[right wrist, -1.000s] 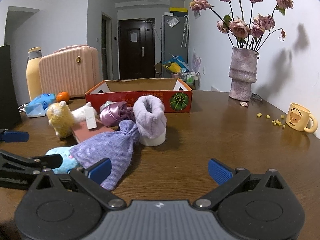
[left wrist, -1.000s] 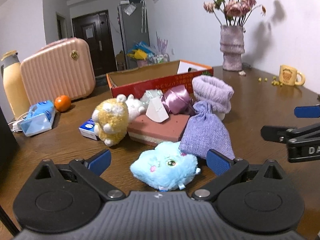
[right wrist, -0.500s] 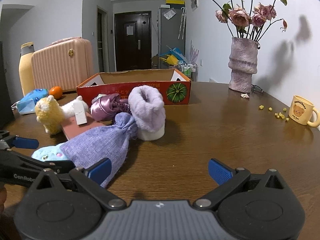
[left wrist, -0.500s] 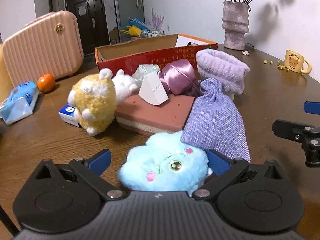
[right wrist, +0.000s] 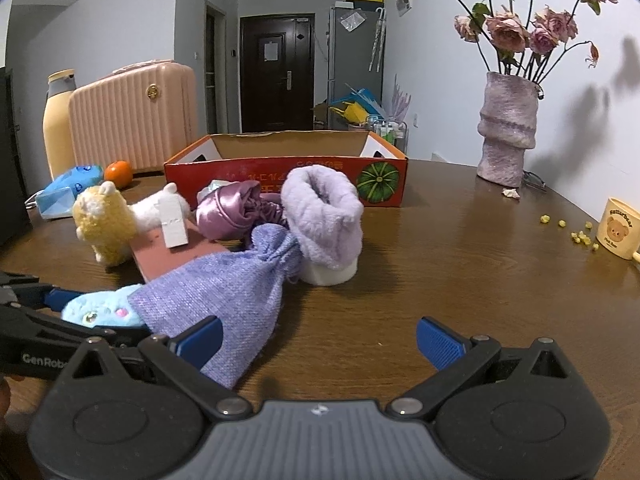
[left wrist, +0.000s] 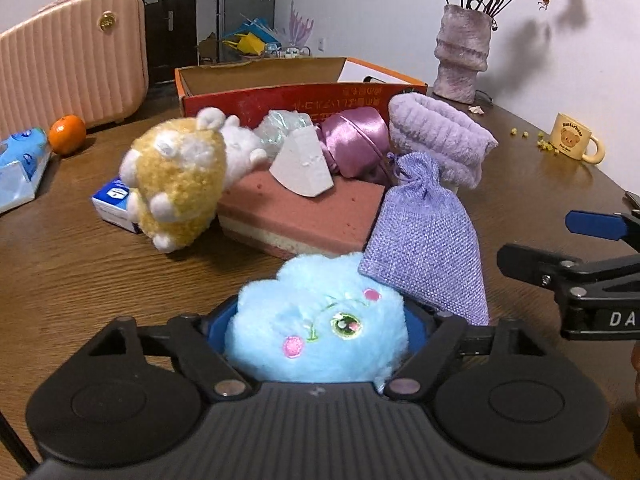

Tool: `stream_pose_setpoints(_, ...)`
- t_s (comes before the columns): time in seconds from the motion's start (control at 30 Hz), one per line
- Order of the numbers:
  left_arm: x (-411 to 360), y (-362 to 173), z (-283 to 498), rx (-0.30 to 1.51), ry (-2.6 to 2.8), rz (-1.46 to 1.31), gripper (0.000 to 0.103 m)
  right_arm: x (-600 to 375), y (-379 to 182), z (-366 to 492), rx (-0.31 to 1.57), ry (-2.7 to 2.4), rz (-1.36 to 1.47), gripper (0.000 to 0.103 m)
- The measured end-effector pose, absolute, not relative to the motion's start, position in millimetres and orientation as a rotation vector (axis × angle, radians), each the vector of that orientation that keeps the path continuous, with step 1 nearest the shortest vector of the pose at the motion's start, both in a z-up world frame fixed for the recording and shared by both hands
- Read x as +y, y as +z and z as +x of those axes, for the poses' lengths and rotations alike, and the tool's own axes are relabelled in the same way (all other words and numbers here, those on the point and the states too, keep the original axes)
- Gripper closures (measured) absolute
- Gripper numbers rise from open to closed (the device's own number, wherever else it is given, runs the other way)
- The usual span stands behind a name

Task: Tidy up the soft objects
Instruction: 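Lift the blue plush with the left gripper while the right gripper grasps the lavender sachet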

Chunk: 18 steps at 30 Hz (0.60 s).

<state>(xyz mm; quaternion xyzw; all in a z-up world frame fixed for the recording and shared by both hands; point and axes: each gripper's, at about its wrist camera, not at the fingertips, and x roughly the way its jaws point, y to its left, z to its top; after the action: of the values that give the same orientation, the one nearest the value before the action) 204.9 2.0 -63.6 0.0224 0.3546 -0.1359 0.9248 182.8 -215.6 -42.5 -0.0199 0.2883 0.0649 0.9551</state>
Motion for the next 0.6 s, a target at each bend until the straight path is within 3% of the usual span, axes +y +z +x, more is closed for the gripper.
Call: stream_pose_setpoints(0.6,50,-38,184,0.581,-0.189,0.018,0.022,-168,-41,214,0.598,0.24,-0.072,0.0)
